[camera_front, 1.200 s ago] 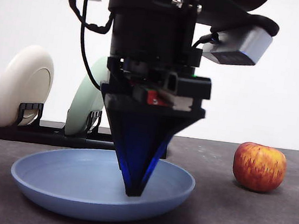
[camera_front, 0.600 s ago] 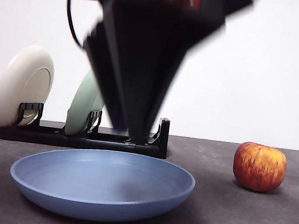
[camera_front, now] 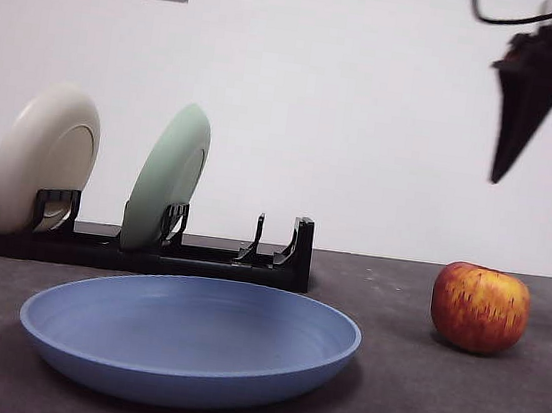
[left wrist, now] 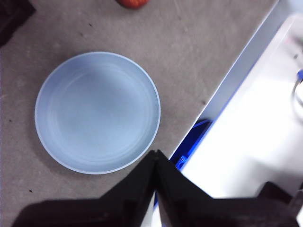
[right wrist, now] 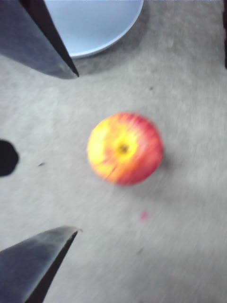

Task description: Take the blue plate from the plate rack,put the plate on the table,take the apple from the table,put the apple in the plate

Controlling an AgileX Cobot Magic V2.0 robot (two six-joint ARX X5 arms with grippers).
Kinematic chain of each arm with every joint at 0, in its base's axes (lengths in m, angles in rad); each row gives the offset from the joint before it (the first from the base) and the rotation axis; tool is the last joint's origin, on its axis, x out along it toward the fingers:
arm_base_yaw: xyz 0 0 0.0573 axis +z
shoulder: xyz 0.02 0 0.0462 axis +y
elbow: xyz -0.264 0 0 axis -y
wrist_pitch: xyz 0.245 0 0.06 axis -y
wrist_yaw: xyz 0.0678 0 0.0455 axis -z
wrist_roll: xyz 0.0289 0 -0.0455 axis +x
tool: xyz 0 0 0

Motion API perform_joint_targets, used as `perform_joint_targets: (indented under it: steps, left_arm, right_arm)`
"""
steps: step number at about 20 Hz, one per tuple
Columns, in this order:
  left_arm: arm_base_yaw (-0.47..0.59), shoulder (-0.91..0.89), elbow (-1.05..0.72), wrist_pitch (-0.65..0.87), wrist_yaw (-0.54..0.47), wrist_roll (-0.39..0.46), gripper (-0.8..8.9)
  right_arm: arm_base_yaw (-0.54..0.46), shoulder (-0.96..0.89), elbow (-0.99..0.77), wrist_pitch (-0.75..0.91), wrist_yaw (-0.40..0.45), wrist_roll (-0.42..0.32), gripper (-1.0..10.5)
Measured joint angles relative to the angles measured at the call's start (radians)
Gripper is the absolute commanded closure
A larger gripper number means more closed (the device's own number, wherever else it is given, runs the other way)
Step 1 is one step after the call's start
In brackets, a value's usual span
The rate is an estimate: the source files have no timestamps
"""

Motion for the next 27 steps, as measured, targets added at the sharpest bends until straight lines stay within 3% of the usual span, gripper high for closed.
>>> perform_joint_targets:
  steps: [4,10,15,21,27]
  left_arm:
    - [0.000,-0.111,0.000,-0.017,-0.007,-0.056,8.22]
    - [0.000,-0.214,0.000,-0.128,-0.153,-0.133,8.22]
    - [0.000,-0.248,0.000,-0.128,-0.183,-0.159,8.22]
    - [0.000,-0.248,0.000,-0.127,-0.183,-0.165,8.22]
    - [0.000,-0.248,0.000,-0.127,-0.183,-0.170,8.22]
  right_arm:
    - [0.040,0.161,0.096,0.002,0.010,-0.001,2.4]
    - [0.055,0.352,0.129,0.022,0.021,-0.001,2.5]
    - [0.063,0.424,0.129,0.052,0.023,0.000,2.7]
    - [0.075,0.437,0.129,0.052,0.033,0.005,8.6]
    - [0.076,0.438,0.147,0.013,0.039,0.010,8.9]
